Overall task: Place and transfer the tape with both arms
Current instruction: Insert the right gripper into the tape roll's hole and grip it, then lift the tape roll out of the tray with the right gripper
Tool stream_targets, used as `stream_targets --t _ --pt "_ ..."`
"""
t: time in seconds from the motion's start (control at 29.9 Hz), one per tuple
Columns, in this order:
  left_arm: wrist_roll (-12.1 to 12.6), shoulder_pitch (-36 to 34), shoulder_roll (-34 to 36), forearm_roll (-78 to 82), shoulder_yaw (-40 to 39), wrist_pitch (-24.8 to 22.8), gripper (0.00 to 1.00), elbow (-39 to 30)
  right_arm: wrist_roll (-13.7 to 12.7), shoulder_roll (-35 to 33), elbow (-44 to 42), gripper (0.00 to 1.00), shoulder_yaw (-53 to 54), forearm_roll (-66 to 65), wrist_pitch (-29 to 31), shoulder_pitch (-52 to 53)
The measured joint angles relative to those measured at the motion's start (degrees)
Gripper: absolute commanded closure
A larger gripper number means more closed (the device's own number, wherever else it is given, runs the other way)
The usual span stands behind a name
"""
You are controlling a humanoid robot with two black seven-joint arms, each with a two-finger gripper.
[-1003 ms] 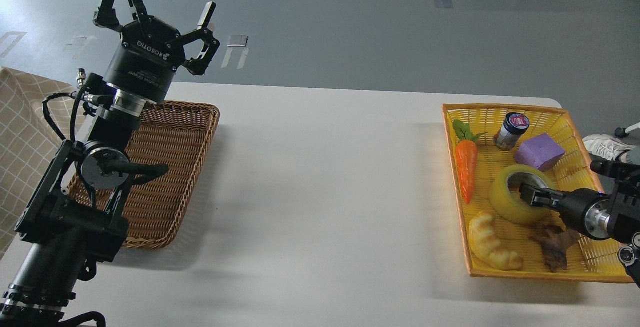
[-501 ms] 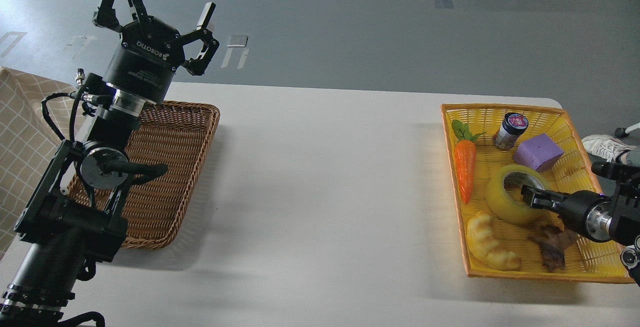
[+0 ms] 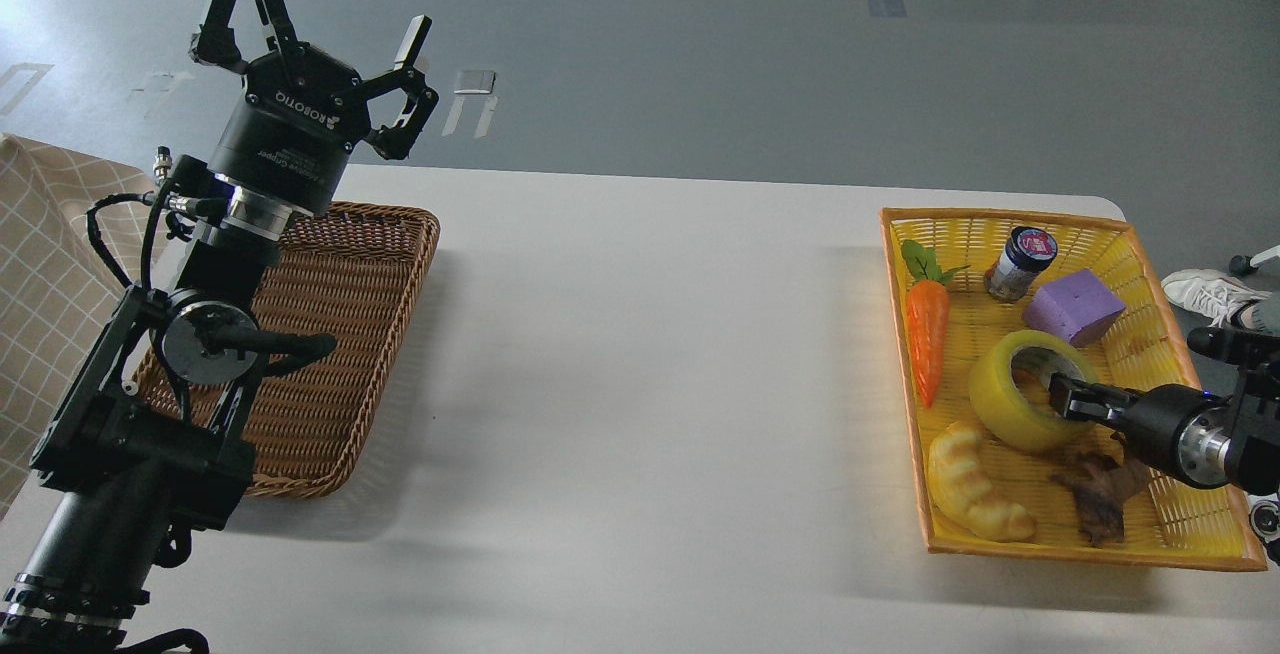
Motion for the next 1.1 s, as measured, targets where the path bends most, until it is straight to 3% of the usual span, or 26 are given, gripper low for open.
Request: stream_targets --t 0.64,1.1 --pt "0.0 0.83 -0.51 0.0 0.01 -0.09 0.02 0.08 3.82 -3.97 2.63 0.73 0.23 1.97 0.03 0.57" --pt "0.0 0.89 -0.7 0.0 0.09 -0.18 0.02 0.36 4.07 -9.48 10.36 0.72 0.96 8.86 -0.01 6.92"
